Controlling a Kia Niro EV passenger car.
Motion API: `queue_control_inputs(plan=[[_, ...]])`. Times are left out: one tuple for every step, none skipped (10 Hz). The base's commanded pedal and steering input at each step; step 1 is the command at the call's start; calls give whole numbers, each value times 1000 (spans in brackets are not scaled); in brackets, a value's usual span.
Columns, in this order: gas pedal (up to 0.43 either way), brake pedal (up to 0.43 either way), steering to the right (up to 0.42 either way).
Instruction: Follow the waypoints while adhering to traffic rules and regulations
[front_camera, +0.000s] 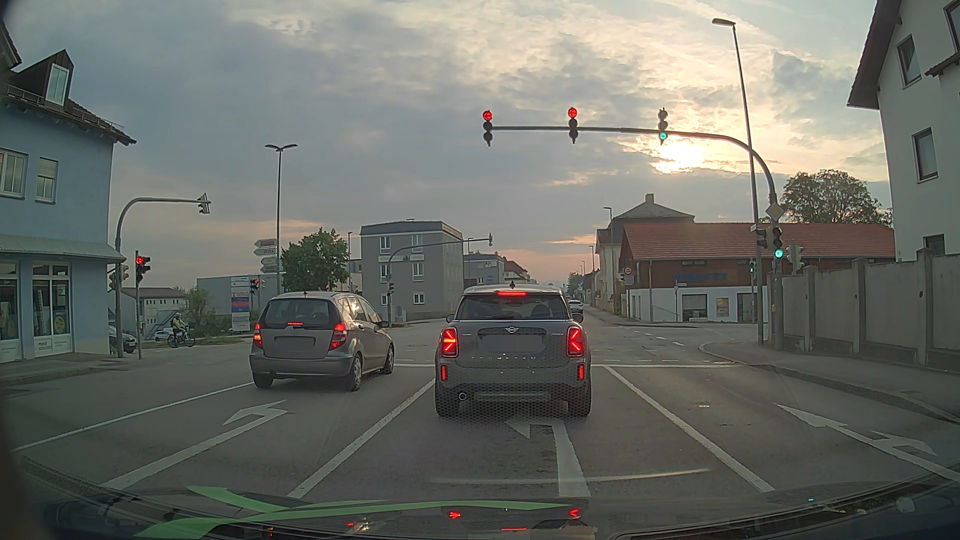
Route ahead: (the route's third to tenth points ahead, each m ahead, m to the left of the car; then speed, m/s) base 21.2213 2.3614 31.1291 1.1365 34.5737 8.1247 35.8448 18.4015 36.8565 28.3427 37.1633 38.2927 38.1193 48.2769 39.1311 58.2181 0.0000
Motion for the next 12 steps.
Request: queue_control_inputs(plan=[[0, 238, -11], [0, 238, -11], [0, 238, -11], [0, 238, -11], [0, 238, -10], [0, 238, -11], [0, 238, -10], [0, 238, -10], [0, 238, -10], [0, 238, -11], [0, 238, -11], [0, 238, -11]])
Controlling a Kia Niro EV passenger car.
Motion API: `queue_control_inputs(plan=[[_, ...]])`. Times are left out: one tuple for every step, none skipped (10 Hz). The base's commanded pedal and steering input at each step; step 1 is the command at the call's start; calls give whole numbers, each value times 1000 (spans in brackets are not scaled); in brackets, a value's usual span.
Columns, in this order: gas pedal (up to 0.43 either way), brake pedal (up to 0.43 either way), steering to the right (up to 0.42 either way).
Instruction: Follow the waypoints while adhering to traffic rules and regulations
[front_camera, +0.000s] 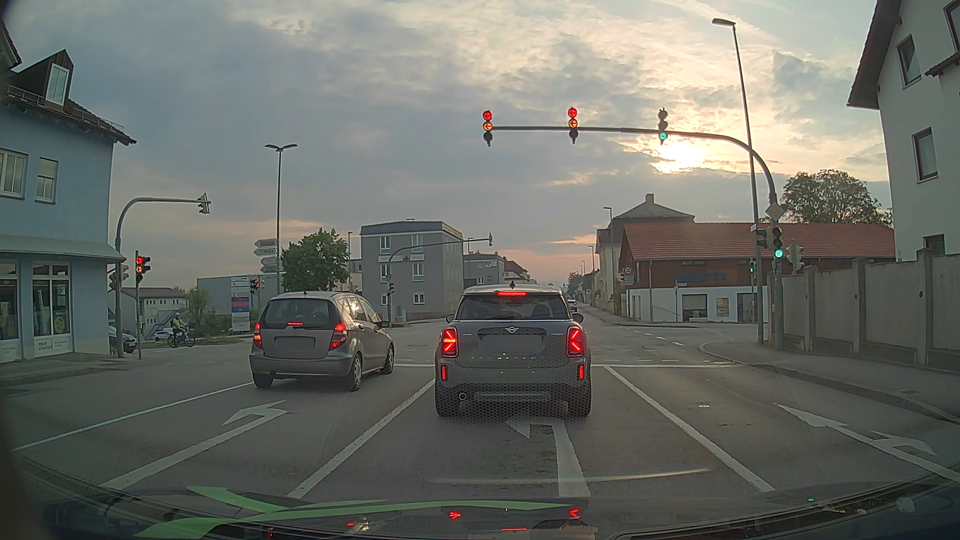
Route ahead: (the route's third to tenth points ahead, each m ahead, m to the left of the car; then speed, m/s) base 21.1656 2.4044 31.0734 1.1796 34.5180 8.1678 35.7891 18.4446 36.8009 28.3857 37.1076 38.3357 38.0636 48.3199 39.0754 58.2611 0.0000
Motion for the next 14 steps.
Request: queue_control_inputs(plan=[[0, 238, -11], [0, 238, -11], [0, 238, -11], [0, 238, -10], [0, 238, -11], [0, 238, -11], [0, 238, -10], [0, 238, -10], [0, 238, -11], [0, 238, -11], [0, 189, -10], [0, 37, -11], [0, 24, -10], [0, 24, -11]])
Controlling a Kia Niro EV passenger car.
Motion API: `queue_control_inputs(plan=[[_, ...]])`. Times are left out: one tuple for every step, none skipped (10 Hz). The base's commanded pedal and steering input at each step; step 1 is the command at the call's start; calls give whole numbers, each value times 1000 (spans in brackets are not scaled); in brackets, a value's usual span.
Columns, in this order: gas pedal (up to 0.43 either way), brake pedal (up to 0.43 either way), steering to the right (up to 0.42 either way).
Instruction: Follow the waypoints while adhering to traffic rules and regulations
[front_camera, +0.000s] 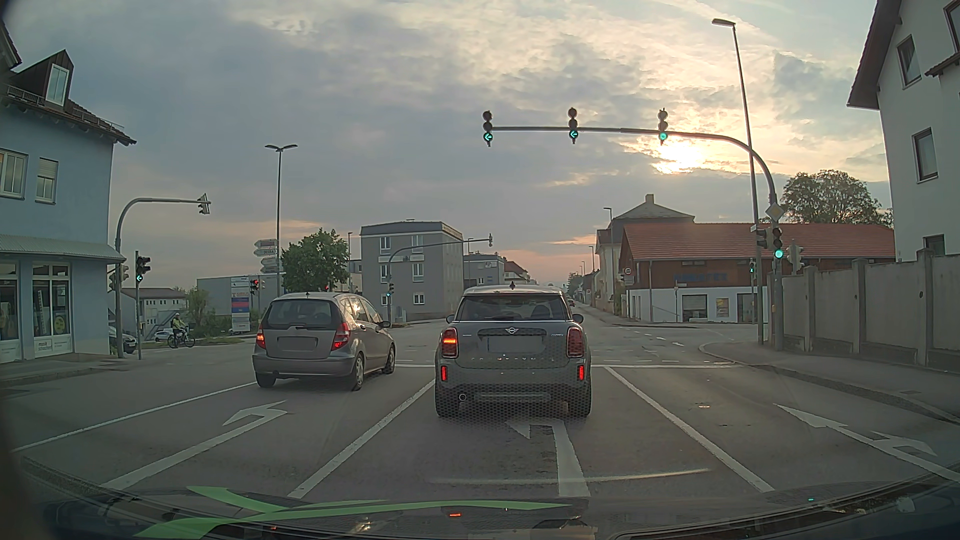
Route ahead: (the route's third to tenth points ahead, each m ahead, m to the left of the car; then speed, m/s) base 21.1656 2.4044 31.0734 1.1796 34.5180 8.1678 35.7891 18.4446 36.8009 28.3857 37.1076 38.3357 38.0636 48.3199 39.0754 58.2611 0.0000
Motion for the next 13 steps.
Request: queue_control_inputs(plan=[[0, 0, -10], [0, 0, -11], [0, 0, -11], [0, 0, -11], [0, 12, -10], [0, 49, -11], [0, 61, -11], [0, 79, -10], [0, 104, -11], [0, 91, -11], [0, 0, -11], [0, 0, -11], [0, 0, -10]])
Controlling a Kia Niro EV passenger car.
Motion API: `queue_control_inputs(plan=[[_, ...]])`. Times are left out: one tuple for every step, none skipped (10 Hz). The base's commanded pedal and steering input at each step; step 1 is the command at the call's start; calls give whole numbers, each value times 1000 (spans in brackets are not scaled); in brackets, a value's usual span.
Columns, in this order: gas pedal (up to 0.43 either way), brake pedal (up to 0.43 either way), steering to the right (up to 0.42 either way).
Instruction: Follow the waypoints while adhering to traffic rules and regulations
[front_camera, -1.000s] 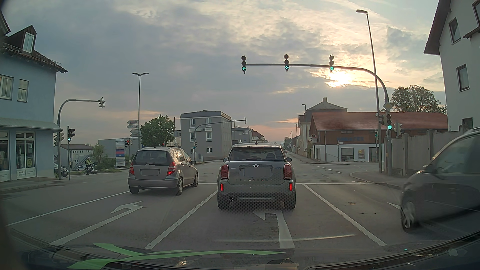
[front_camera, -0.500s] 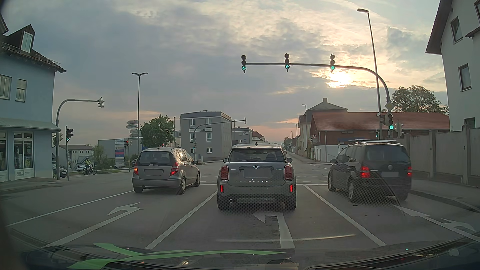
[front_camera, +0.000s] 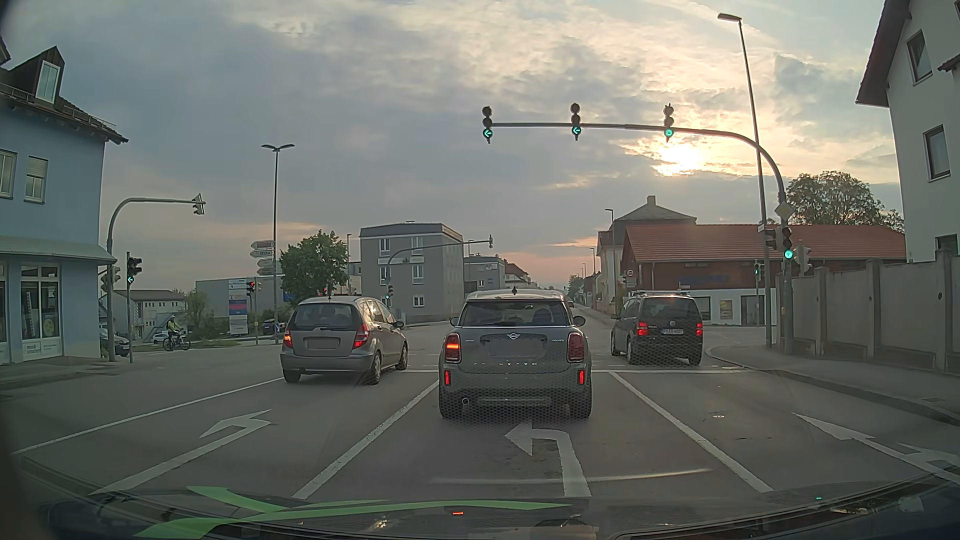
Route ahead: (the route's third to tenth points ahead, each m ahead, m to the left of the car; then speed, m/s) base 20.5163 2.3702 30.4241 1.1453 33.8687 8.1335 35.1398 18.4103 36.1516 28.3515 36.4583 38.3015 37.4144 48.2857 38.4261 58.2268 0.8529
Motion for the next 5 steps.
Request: queue_control_inputs(plan=[[0, 0, -10], [0, 0, -9], [0, 0, -6], [0, 0, -5], [59, 0, -5]])
